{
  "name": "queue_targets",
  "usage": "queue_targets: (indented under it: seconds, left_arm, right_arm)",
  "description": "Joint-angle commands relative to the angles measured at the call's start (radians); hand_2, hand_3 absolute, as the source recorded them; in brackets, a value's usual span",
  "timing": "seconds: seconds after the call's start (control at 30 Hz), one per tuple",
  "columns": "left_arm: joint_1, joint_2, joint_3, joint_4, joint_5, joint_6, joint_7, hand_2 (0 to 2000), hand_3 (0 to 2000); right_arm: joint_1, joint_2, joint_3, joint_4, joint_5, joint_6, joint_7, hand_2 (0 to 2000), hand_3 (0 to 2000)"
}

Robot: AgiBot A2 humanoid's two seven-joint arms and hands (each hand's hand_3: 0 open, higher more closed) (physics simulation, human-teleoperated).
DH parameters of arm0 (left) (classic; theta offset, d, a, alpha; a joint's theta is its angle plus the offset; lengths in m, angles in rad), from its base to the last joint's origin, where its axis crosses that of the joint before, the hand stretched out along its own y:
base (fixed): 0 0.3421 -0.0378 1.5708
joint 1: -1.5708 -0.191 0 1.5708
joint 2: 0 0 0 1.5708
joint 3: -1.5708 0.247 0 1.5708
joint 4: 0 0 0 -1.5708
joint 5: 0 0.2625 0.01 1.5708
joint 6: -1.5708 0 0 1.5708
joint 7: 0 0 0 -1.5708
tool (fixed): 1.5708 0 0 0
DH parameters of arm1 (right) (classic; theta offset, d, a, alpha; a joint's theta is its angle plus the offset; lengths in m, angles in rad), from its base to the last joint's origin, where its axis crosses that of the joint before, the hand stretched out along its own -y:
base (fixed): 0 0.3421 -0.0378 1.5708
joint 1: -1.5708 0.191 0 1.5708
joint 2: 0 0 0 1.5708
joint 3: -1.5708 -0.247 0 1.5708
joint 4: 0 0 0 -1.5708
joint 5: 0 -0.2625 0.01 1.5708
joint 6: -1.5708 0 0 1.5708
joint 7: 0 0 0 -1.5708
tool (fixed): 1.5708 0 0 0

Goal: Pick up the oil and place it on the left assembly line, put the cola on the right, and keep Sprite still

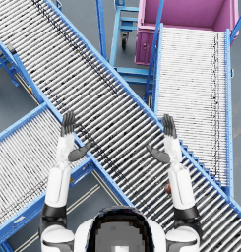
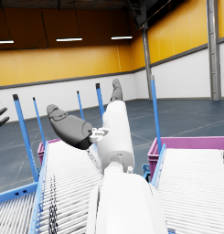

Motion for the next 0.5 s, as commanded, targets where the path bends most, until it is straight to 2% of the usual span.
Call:
queue_targets:
  seconds: [0.03, 0.27, 0.5]
  left_arm:
    - [0.042, 0.012, -0.054, -0.018, 0.000, -0.001, -0.001, 0, 0]
    - [0.070, 0.027, -0.121, -0.017, 0.298, -0.002, -0.002, 0, 0]
    - [0.093, 0.036, -0.167, -0.024, 0.371, -0.003, -0.003, 0, 0]
  right_arm:
    - [0.036, -0.014, -0.049, 0.033, 0.044, -0.001, 0.001, 0, 0]
    - [0.057, -0.031, -0.103, 0.036, 0.343, -0.003, 0.003, 0, 0]
    - [0.070, -0.042, -0.165, 0.037, 0.417, -0.004, 0.004, 0, 0]
